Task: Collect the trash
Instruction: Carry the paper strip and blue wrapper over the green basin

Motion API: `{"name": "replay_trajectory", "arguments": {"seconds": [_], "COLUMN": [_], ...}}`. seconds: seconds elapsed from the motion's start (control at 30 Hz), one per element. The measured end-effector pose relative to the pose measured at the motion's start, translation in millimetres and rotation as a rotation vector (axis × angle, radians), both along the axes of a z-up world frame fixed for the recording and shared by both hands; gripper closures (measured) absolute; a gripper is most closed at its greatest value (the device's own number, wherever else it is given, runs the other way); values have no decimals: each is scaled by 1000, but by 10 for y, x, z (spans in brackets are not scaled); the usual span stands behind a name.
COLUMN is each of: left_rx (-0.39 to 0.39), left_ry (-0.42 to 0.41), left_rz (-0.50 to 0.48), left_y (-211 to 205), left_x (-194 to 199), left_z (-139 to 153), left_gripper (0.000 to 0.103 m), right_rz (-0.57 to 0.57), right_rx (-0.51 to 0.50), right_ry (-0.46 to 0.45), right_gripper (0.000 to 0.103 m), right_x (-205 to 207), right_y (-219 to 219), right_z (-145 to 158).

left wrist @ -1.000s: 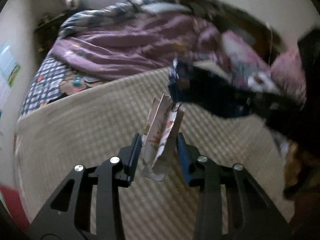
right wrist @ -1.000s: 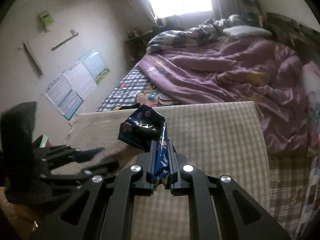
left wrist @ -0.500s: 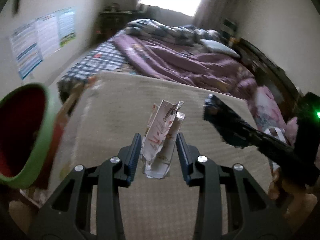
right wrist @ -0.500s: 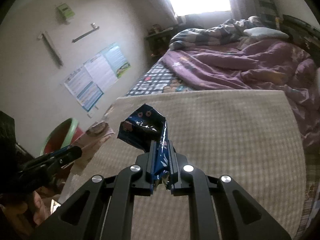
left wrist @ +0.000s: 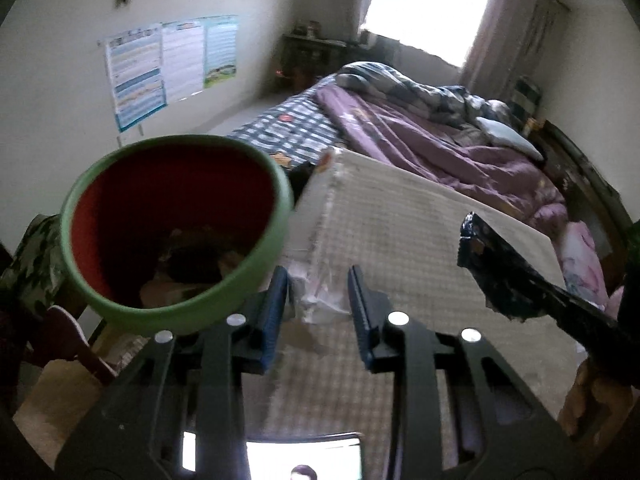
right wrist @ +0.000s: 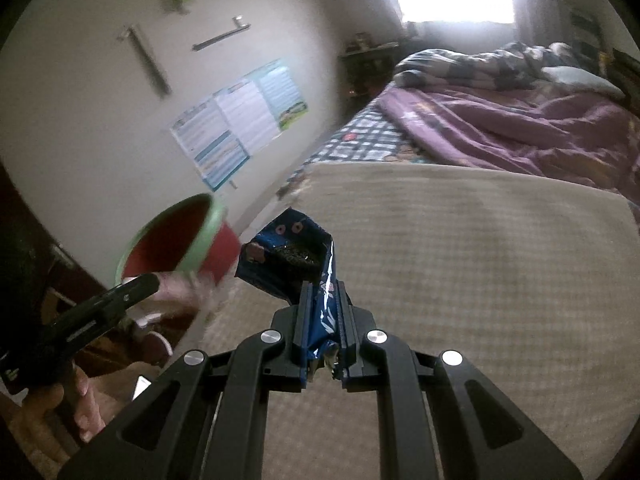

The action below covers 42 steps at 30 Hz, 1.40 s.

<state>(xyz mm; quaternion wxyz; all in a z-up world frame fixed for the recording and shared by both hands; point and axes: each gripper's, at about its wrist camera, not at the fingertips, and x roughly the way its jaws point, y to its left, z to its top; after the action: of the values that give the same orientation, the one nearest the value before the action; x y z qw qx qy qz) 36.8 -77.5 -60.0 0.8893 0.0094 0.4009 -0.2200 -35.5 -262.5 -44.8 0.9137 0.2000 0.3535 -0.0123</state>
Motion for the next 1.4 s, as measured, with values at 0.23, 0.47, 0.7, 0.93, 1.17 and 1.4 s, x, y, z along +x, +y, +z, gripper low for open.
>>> {"name": "replay_trajectory", "arguments": {"seconds": [0.23,0.47,0.7,0.93,1.17,1.4], "left_rx": [-20,-33,-4,48,29,12], "left_ry": [-17,15,93,212,131,81], "left_rz": [37,44,4,-65,-24,74], "left_y": [310,743,868,698,739,897], "left_x": [177,251,146,136,101,131], "left_z": [47,-26,-267,-671,-430,-230], "left_gripper": [82,82,47,29,38,38], "right_rz": [65,81,93,112,119,196], "right_rx": [-18,-14,3,9,-8,-15], "right_ry": [-11,4,33,35,18,-13], "right_gripper": [93,92,91,90,90,90], "right_x": [257,369,371,355,354,626], "right_y": [399,555,589,625,612,847], "right_z": [14,-44,-161,-157,-53,59]}}
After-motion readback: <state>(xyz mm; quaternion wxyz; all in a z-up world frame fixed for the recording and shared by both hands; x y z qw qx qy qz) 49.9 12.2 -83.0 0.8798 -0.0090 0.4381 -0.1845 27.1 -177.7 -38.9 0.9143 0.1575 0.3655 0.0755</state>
